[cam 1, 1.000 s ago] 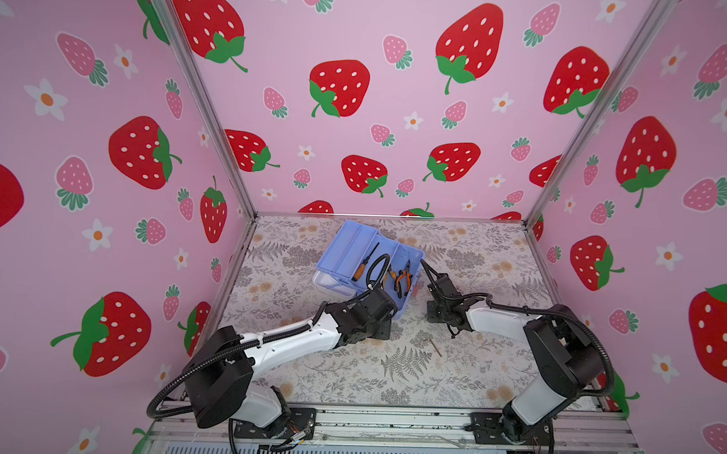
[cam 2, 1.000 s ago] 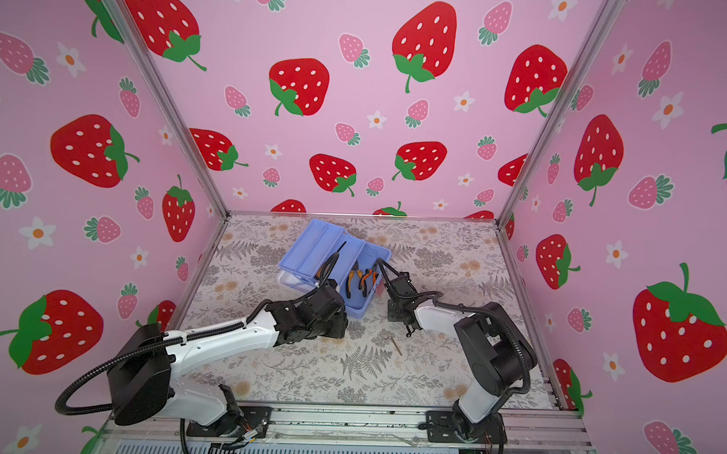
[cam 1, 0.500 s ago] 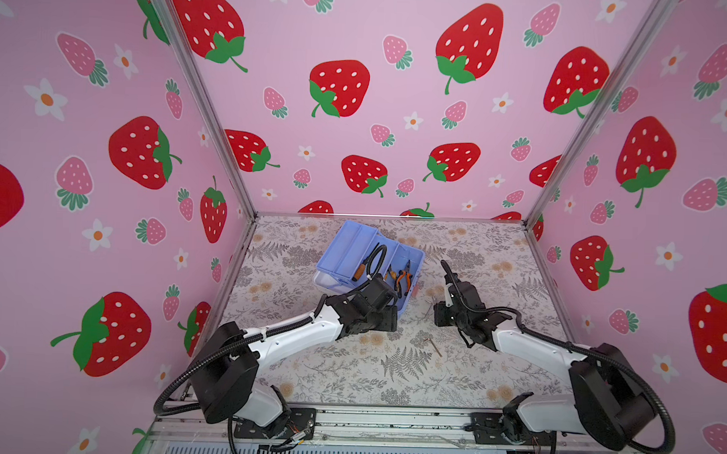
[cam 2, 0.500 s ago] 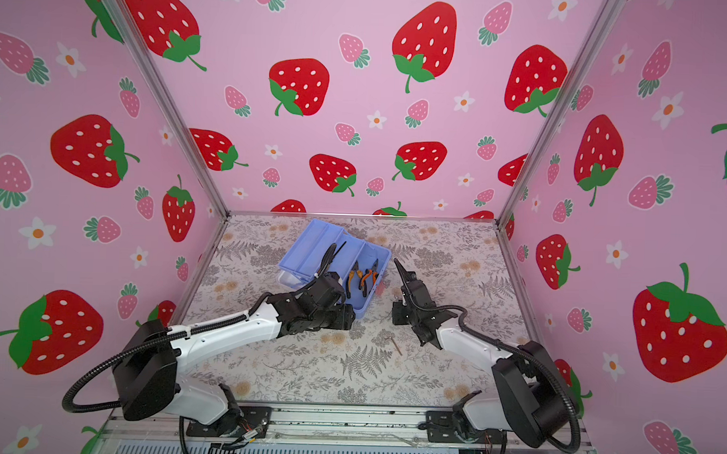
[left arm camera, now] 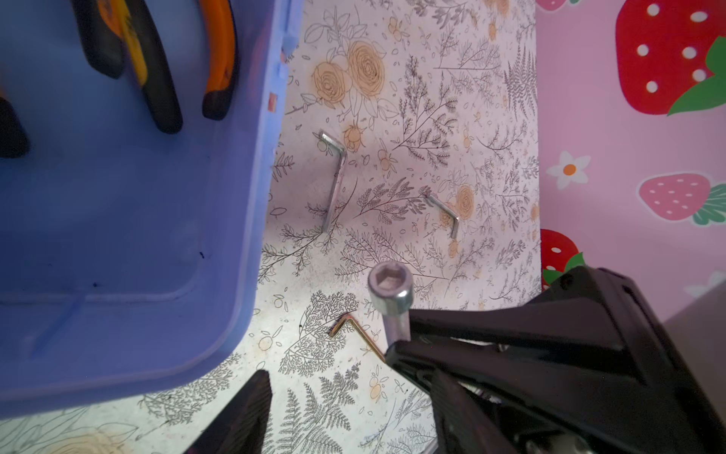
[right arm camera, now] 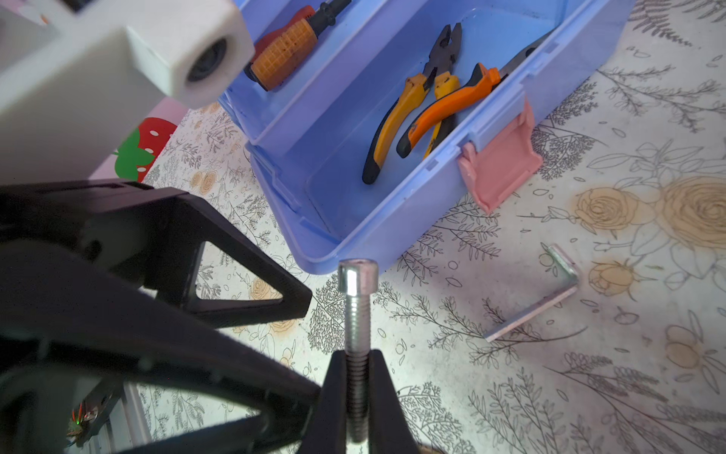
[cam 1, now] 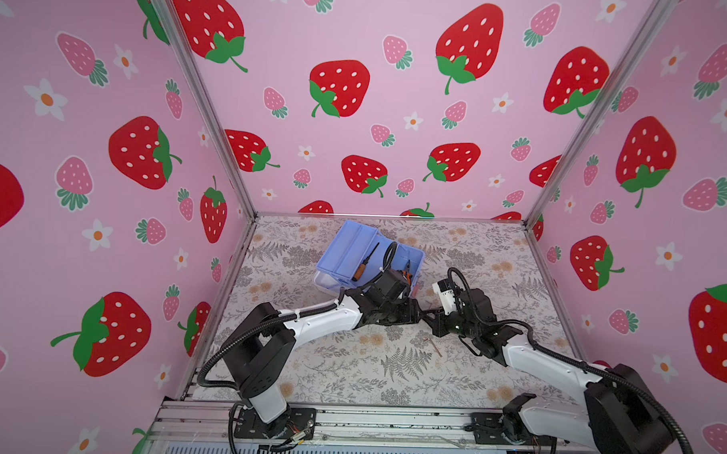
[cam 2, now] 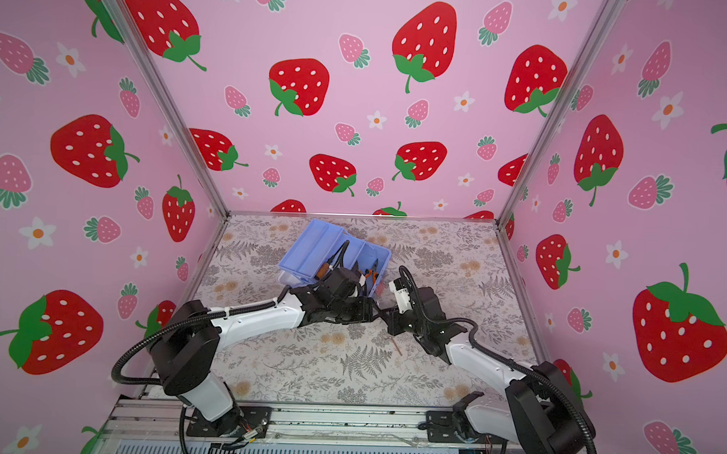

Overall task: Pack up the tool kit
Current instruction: 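Lift bolt with right gripper toward left gripper while left gripper closes on it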

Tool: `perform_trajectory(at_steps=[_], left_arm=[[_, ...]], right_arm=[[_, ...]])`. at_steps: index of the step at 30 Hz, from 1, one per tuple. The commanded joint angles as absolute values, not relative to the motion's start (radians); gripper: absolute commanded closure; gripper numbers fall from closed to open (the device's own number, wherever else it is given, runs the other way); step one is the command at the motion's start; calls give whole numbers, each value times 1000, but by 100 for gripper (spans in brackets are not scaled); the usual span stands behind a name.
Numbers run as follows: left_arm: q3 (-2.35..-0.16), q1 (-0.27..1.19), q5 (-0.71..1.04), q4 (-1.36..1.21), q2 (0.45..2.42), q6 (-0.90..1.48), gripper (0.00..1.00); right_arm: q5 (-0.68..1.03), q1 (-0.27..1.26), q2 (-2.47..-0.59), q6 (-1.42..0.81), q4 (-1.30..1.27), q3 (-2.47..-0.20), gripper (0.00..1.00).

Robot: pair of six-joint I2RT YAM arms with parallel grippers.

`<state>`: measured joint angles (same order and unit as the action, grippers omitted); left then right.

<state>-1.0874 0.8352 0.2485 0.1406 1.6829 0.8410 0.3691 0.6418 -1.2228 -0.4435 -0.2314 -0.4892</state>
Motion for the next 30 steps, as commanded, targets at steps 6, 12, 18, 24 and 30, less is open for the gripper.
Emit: perform_trajectory(at_steps=[6,12,18,24,30], left_arm=[[-1139,853,287,61,1686,877,35],[-1092,848,185,50,1596,874,37],[-1139,844,200,84,1633,877,27],[-1204,862,224,84,1715,885,34],[-1245,885,220,99,1750,887,84]], right_arm=[[472,652,-1201,-430,-308,-489,100],[465,652,-1171,-437,-306,-471,100],[494,652,-1165,-443,-313,-481,100],[522,659,-1148,-456,-331,-462,100],[497,660,-1115,-458,-327,-437,100]])
